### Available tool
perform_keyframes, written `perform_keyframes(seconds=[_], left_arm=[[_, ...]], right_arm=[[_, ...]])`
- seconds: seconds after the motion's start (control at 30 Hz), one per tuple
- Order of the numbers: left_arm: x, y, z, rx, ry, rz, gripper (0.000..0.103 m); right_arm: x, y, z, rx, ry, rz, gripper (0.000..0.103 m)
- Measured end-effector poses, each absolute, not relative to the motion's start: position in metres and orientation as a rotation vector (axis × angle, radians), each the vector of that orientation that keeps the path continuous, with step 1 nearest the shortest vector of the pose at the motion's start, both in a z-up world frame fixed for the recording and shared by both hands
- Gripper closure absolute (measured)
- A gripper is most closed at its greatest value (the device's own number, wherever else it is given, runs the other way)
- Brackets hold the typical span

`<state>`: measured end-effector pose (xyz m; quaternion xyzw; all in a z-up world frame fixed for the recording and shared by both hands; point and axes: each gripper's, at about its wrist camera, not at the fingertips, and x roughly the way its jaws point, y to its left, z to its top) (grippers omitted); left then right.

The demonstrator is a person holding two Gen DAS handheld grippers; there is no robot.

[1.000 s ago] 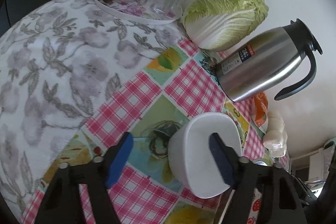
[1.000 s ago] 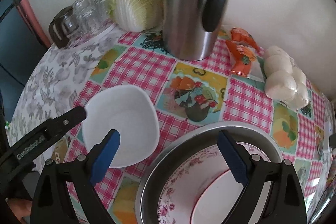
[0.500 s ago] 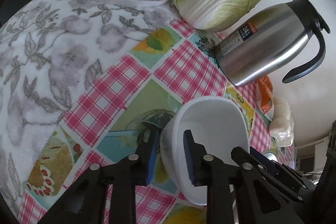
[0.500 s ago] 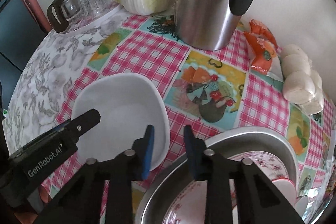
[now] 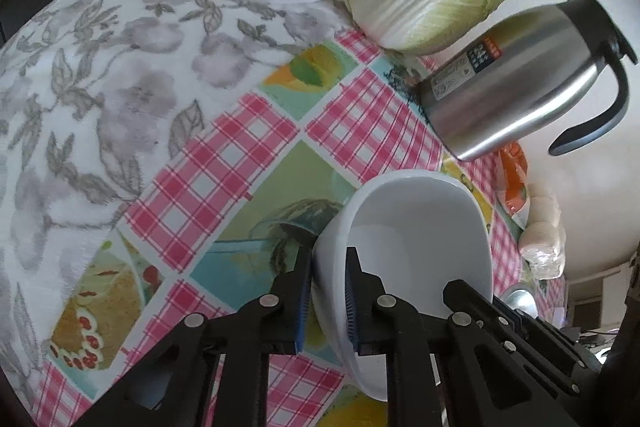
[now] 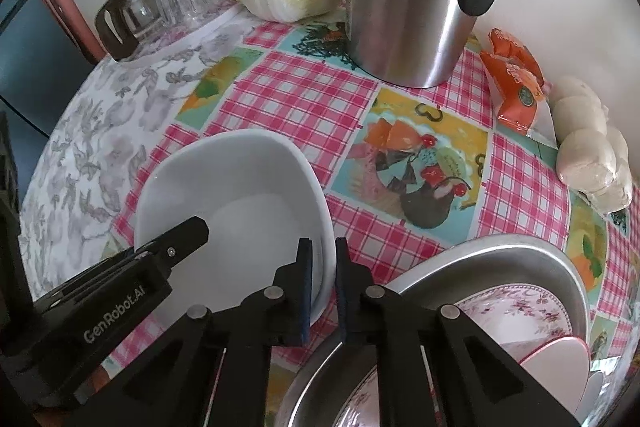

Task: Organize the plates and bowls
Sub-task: 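Close both grippers on the white square bowl rim, then lift the white square bowl with both grippers and carry it over the tray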

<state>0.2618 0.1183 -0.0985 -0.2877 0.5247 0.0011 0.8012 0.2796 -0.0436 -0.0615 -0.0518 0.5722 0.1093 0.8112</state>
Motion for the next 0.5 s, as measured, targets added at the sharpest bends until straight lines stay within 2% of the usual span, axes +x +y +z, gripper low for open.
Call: perform_keyframes(seconds=[0.5], left_arm=[[0.218, 0.105, -0.004, -0.518, 0.960, -0.064, 0.086]], right_arm=[[0.224, -0.063, 0.022, -0.004, 1.055, 0.249, 0.092]])
